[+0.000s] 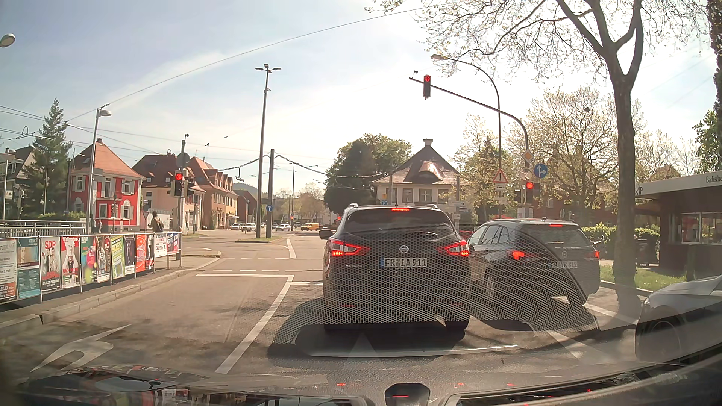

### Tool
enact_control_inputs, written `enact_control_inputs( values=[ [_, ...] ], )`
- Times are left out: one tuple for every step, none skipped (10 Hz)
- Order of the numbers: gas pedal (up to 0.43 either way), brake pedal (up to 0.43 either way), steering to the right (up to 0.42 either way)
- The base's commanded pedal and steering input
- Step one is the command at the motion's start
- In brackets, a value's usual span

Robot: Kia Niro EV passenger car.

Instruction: Follow the waypoints while adhering to traffic rules and regulations

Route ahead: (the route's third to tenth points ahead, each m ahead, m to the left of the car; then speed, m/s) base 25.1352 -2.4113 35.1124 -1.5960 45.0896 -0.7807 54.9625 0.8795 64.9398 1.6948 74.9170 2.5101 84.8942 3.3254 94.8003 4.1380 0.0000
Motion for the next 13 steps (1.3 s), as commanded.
enact_control_inputs(
  values=[
    [0.0,0.226,-0.038],
    [0.0,0.22,-0.038],
    [0.0,0.226,-0.038],
    [0.0,0.226,-0.038],
    [0.0,0.226,-0.038],
    [0.0,0.226,-0.038],
    [0.0,0.226,-0.038],
    [0.0,0.226,-0.038],
    [0.0,0.22,-0.038],
    [0.0,0.226,-0.038],
    [0.0,0.22,-0.038],
    [0.0,0.226,-0.038],
    [0.0,0.226,-0.038]
  ],
)
